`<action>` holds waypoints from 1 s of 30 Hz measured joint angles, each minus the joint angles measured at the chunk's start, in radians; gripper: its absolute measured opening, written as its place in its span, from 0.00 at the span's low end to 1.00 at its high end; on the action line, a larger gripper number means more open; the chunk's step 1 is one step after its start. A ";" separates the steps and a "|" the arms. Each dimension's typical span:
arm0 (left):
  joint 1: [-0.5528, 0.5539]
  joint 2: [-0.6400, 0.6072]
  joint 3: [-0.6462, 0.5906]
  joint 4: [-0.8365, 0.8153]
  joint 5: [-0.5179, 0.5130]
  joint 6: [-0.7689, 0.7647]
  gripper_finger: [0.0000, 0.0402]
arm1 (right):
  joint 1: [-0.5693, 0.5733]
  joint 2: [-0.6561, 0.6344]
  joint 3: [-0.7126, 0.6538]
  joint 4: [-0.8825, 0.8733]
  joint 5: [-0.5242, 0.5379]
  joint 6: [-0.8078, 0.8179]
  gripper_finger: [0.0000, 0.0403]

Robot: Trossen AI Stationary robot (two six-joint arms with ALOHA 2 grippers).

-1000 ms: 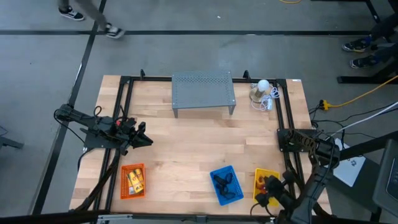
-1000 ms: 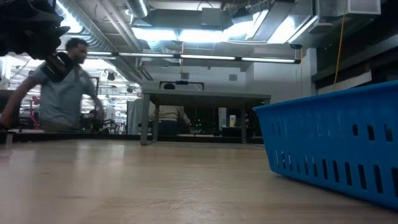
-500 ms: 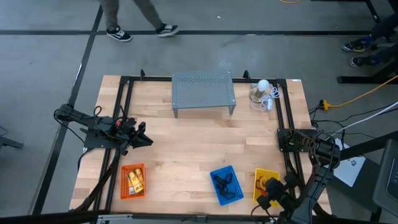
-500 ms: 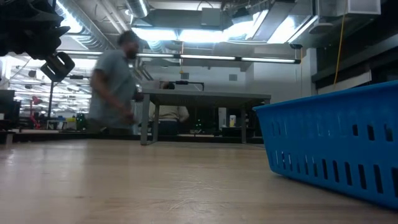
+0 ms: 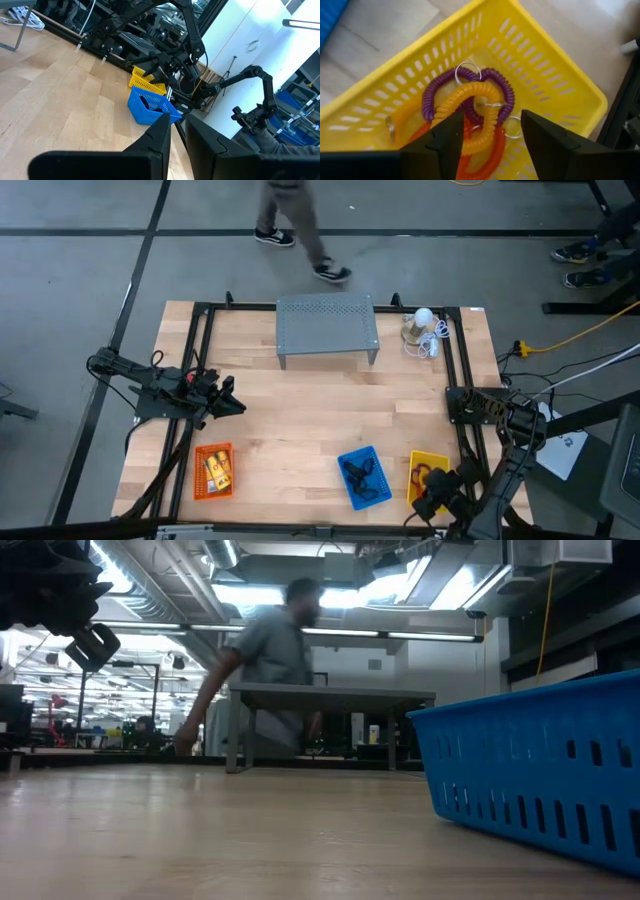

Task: Pick & Place Office Desk Supplies
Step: Put the orange bin onto the shelf

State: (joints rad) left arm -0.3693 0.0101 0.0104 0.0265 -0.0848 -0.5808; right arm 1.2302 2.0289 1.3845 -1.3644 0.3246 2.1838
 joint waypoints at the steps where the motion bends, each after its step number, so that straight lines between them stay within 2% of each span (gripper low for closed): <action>1: 0.000 0.000 0.000 0.000 0.000 0.000 0.14 | 0.000 0.000 0.006 -0.002 0.000 0.000 0.50; 6: 0.000 0.000 0.000 0.000 0.000 0.000 0.14 | 0.000 0.000 0.056 -0.035 0.014 0.000 0.52; 13: 0.000 0.000 0.000 0.000 0.000 0.000 0.14 | 0.000 0.000 0.174 -0.210 0.021 0.004 0.55; 18: 0.000 0.000 0.000 0.000 0.000 0.000 0.14 | -0.006 -0.002 0.231 -0.205 0.120 -0.017 0.58; 21: 0.000 0.000 0.000 0.000 0.000 0.000 0.14 | -0.016 -0.003 0.242 -0.200 0.248 0.008 0.58; 27: 0.000 0.000 0.000 0.000 0.000 0.000 0.14 | -0.045 -0.003 0.244 -0.130 0.722 -0.104 0.58; 30: 0.000 0.000 0.000 0.000 0.000 0.000 0.14 | -0.067 -0.003 0.244 -0.110 0.863 -0.178 0.58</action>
State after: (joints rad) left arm -0.3694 0.0097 0.0101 0.0265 -0.0845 -0.5808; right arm 1.1632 2.0258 1.6287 -1.4744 1.1879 2.0059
